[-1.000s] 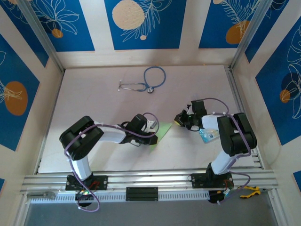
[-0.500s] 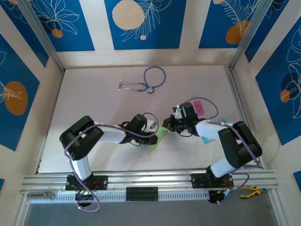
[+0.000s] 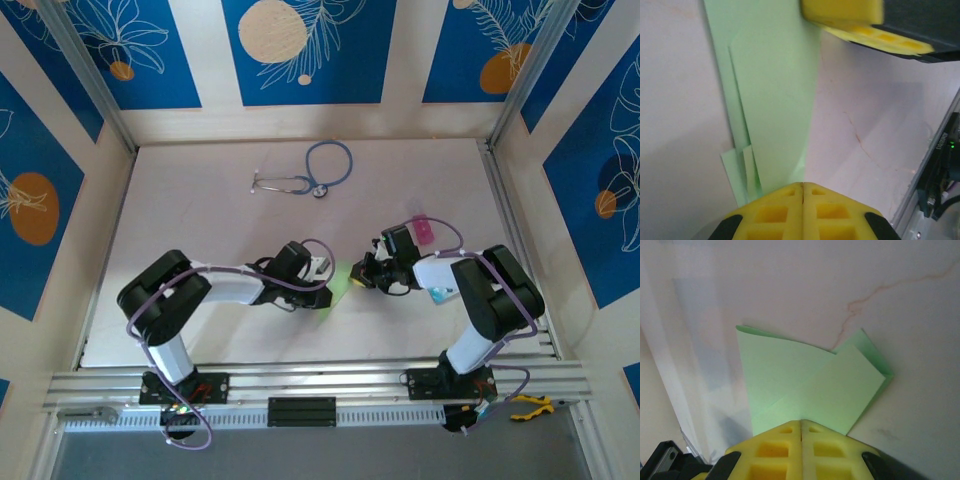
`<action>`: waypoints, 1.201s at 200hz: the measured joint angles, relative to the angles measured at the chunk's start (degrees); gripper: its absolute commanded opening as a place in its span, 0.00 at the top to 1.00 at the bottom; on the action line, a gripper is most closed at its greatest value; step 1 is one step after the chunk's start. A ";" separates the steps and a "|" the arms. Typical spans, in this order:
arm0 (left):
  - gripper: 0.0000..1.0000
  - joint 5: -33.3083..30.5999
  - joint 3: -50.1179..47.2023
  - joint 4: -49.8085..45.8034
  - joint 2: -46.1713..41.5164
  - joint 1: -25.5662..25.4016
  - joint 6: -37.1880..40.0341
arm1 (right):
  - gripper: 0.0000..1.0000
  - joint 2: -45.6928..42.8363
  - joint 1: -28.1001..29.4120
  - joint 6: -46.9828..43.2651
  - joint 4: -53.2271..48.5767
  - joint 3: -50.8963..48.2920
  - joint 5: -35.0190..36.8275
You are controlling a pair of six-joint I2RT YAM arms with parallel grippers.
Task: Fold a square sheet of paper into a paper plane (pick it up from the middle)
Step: Fold the wing for the fifth time at the center of the table.
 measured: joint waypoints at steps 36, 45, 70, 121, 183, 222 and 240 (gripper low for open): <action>0.98 1.01 3.10 -0.83 -0.63 -0.02 -1.49 | 0.98 0.00 0.00 0.00 0.02 0.00 0.04; 0.97 1.29 4.52 -0.83 -0.24 -0.02 -1.64 | 0.98 0.00 0.00 0.02 0.02 0.00 0.04; 0.95 1.77 8.76 -0.76 2.62 -0.07 -1.66 | 0.98 0.02 0.00 0.02 0.02 0.00 0.04; 0.95 1.22 13.09 -4.57 9.09 -0.66 -1.09 | 0.98 0.02 0.02 0.02 0.02 0.00 0.04; 0.94 -0.96 9.44 -4.50 8.07 -0.72 0.15 | 0.98 0.24 0.13 0.00 0.00 0.11 -0.02; 0.92 -1.16 5.22 -2.95 5.09 -0.72 0.52 | 0.99 0.39 0.22 -0.02 0.04 0.13 -0.24; 0.91 -1.16 4.13 -3.13 4.07 -0.72 0.72 | 0.99 0.39 0.22 -0.02 0.04 0.13 -0.24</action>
